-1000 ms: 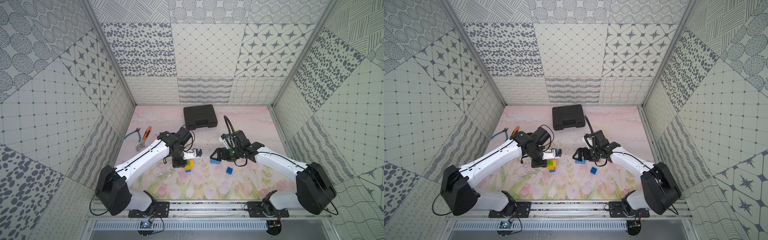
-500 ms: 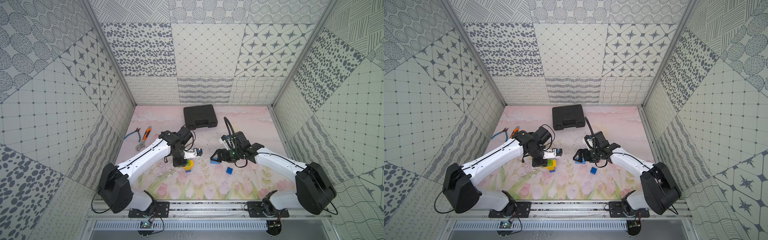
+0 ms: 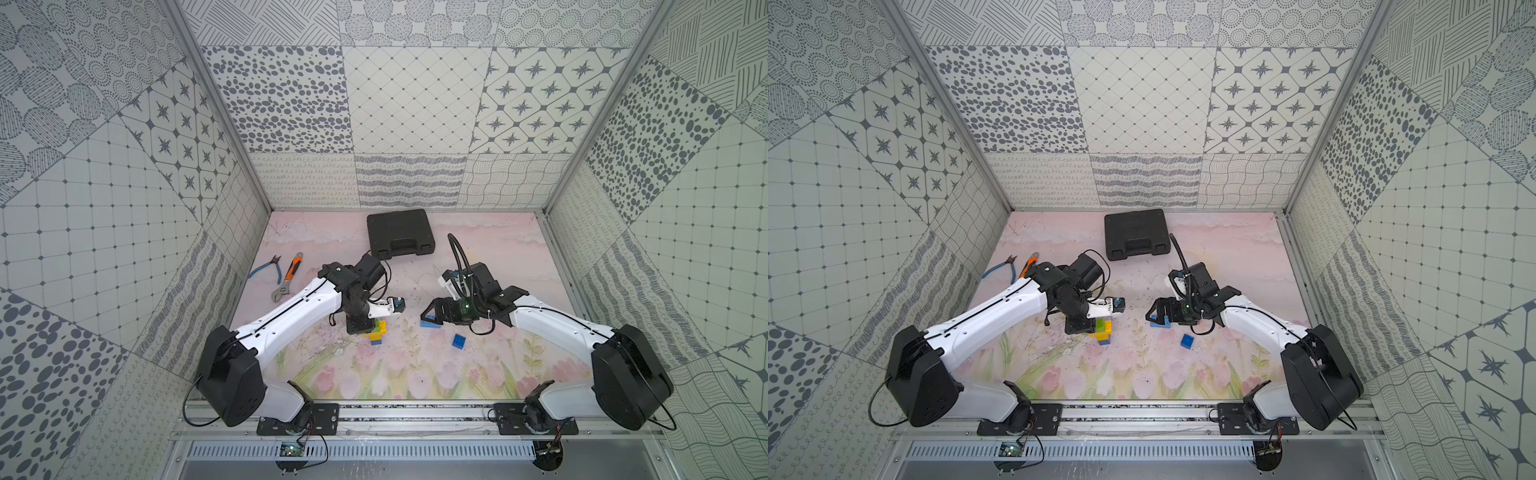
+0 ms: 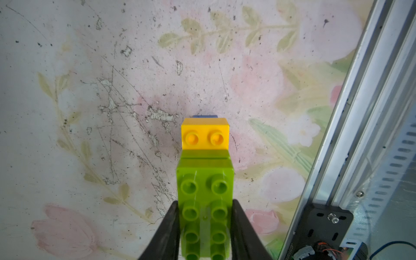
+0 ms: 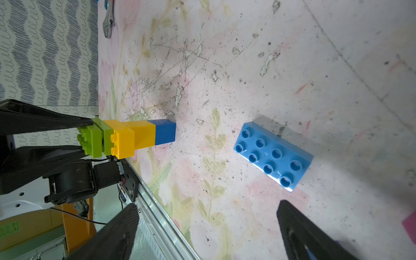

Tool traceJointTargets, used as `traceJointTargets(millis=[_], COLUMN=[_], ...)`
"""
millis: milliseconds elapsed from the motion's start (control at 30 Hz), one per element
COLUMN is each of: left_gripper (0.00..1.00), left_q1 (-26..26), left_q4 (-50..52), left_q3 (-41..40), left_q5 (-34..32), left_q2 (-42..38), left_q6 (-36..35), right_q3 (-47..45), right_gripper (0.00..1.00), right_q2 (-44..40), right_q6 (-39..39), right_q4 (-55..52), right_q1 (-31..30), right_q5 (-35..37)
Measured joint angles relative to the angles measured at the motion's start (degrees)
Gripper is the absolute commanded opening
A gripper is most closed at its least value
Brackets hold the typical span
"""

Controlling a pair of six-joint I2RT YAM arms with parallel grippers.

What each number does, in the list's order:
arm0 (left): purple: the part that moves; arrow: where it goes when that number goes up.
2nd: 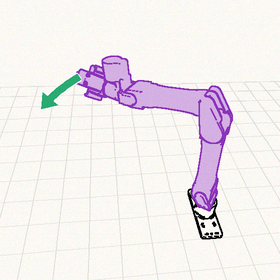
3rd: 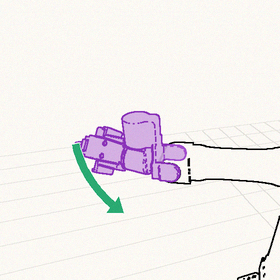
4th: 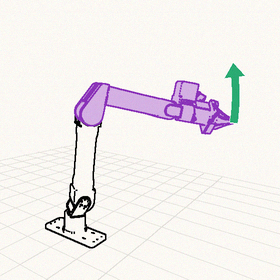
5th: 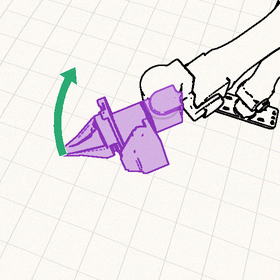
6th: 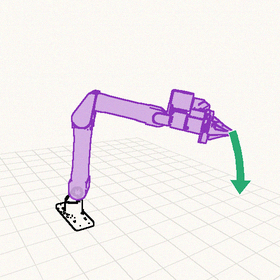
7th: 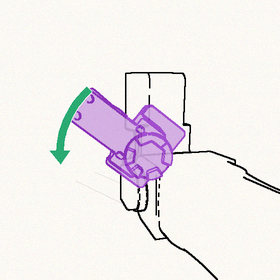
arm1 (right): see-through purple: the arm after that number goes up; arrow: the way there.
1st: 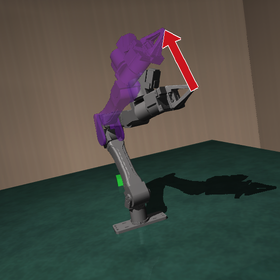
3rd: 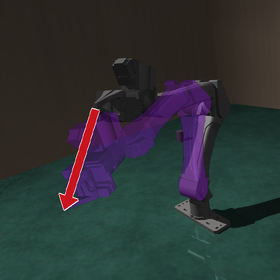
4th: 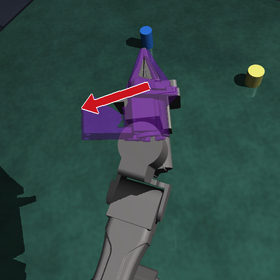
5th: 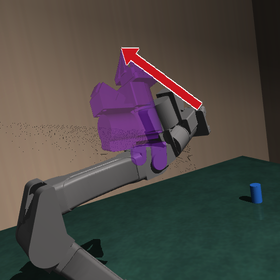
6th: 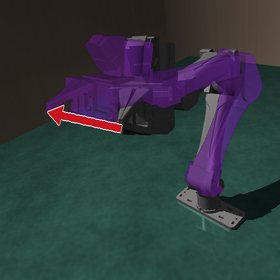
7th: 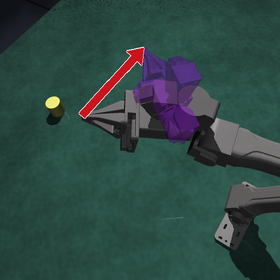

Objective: Assemble a spoon with lego
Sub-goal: Assemble the lego brick with the lego brick.

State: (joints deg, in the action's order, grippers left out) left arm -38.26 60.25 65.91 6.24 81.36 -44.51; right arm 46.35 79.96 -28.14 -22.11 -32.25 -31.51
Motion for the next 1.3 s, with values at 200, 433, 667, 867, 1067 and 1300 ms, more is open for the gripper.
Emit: traceJointTargets(millis=[200,433,667,867,1067,1300], left_gripper=[0.28,0.26,0.26,0.33,0.63,0.82], left_q1=[-0.2,-0.4,-0.4,-0.6,-0.7,-0.7], left_q4=[-1.1,-1.4,-2.4,-3.2,-3.5,-3.7], left_q3=[-1.1,-1.2,-2.2,-2.9,-4.3,-3.9], left_q5=[-0.1,-0.2,-0.3,-0.6,-1.6,-2.8], left_q2=[-0.8,-0.6,-1.0,-1.7,-2.6,-4.9], left_q6=[0.0,0.2,0.4,0.5,0.8,1.1], right_q3=[0.0,0.0,0.0,0.0,0.3,2.2], right_gripper=[0.98,0.98,0.98,0.98,0.98,0.98], right_q2=[0.1,3.6,9.7,11.1,10.8,10.2], right_q6=[-1.2,-7.4,-14.1,-16.0,-15.3,-14.0], right_q4=[2.0,10.0,17.7,19.9,18.8,16.6], right_q1=[0.0,-0.4,-2.4,-3.4,-3.4,-3.4], right_q5=[-1.0,-5.3,-8.9,-9.7,-9.3,-8.7])
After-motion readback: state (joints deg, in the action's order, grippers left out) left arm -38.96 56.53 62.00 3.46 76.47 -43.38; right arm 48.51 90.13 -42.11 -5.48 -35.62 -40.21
